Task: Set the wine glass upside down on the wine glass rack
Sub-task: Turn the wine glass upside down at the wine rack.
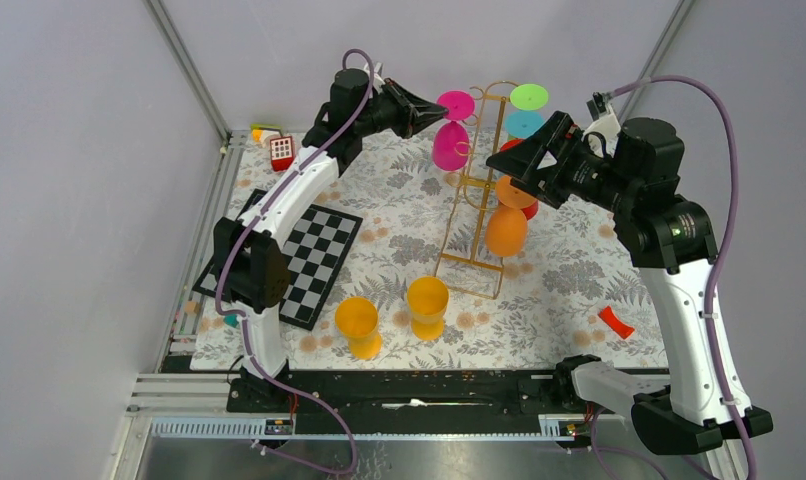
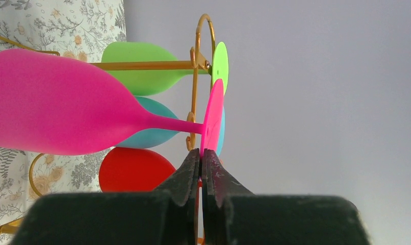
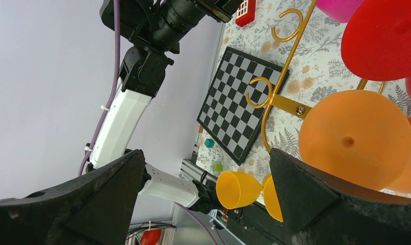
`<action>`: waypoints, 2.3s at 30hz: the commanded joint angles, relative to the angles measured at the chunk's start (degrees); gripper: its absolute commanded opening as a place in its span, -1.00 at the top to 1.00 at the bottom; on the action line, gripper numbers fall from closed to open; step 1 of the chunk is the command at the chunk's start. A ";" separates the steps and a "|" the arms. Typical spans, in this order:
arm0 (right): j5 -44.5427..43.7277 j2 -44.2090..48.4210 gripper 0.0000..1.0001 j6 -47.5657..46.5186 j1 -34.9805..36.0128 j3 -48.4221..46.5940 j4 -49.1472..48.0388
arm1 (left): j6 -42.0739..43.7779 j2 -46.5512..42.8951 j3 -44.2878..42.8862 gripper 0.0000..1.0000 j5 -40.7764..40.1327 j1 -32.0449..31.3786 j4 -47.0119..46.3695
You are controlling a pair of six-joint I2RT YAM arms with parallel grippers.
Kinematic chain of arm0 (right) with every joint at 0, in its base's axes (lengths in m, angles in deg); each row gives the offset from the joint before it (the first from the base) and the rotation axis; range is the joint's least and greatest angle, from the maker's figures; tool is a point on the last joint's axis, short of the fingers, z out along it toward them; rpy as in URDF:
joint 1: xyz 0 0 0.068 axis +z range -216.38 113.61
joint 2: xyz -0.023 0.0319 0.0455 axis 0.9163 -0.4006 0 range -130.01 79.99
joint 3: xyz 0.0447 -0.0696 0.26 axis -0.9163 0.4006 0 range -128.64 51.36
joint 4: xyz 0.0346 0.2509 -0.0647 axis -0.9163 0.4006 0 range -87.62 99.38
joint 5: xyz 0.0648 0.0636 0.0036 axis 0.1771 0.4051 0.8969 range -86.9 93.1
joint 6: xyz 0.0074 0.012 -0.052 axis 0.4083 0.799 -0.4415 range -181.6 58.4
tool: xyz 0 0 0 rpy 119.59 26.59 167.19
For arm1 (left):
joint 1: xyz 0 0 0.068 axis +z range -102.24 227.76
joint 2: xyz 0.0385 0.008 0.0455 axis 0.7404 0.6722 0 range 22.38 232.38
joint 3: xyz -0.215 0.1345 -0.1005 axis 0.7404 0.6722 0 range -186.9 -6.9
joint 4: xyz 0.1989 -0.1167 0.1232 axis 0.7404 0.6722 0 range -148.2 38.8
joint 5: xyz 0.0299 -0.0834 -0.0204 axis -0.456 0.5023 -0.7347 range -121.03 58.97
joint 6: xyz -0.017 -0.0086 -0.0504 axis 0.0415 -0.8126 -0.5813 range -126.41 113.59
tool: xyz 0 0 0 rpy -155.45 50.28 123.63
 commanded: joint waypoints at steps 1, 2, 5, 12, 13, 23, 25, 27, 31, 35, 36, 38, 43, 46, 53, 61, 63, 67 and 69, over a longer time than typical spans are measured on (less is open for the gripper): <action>2.00 -0.13 -0.99 0.47 -0.55 -0.69 -1.16 | -1.05 -0.19 -3.15 1.00 1.87 -0.25 -1.23; 2.00 -0.13 -0.99 0.53 -0.55 -0.57 -1.12 | -1.05 -0.16 -3.11 1.00 2.03 -0.34 -1.15; 2.11 -0.06 -0.99 0.60 -0.63 -0.02 -1.33 | -0.81 -0.33 -2.99 1.00 2.43 -0.60 -1.12; 2.36 0.86 -0.99 1.35 -0.72 1.91 -2.56 | -0.70 -0.30 -2.75 1.00 2.88 -1.36 -1.01; 2.45 0.84 -0.99 1.35 -0.71 1.90 -2.52 | -0.69 -0.24 -2.82 1.00 2.86 -1.45 -1.07; 3.22 1.18 -0.99 1.09 -1.24 2.00 -2.50 | -1.04 0.86 -3.96 1.00 2.49 -1.85 -1.83; 3.39 1.08 -0.99 1.01 -1.41 2.00 -2.54 | -0.92 0.87 -3.95 1.00 2.42 -2.02 -1.76; 3.65 1.02 -0.99 1.00 -1.50 2.00 -2.52 | -0.88 0.88 -3.94 1.00 2.26 -2.12 -1.81; 3.93 1.14 -0.99 0.91 -1.69 2.13 -2.53 | -1.05 1.19 -4.07 1.00 2.16 -2.20 -2.07; 4.10 1.37 -0.99 0.95 -1.94 2.41 -2.52 | -1.12 1.49 -4.51 1.00 2.16 -2.44 -2.09; 4.11 1.49 -0.99 0.91 -1.99 2.50 -2.49 | -1.14 1.51 -4.67 1.00 2.16 -2.49 -2.05; 4.17 1.68 -0.99 1.00 -2.04 2.71 -2.54 | -1.14 1.67 -4.88 1.00 2.21 -2.62 -2.18; 4.20 2.09 -0.99 1.18 -2.20 3.01 -2.46 | -1.21 1.96 -5.22 1.00 1.91 -2.71 -2.49; 4.13 2.44 -0.99 1.23 -2.25 3.30 -2.48 | -1.31 2.06 -5.51 1.00 2.14 -2.80 -2.53; 3.89 2.80 -0.99 1.49 -2.31 3.70 -2.52 | -1.14 2.17 -4.88 1.00 2.60 -3.17 -2.53; 3.61 3.10 -0.99 1.53 -2.32 3.97 -2.56 | -0.89 2.09 -4.02 1.00 2.62 -3.26 -2.53; 3.52 3.11 -0.99 1.57 -2.31 3.98 -2.55 | -0.83 2.00 -3.65 0.97 2.63 -3.26 -2.42; 3.32 3.04 -0.99 1.84 -2.39 3.77 -2.50 | 0.52 1.87 -3.45 0.84 2.13 -3.26 -0.69; 3.34 2.82 -0.99 2.04 -2.39 3.58 -2.53 | 0.93 1.80 -3.41 0.79 1.91 -3.26 -0.20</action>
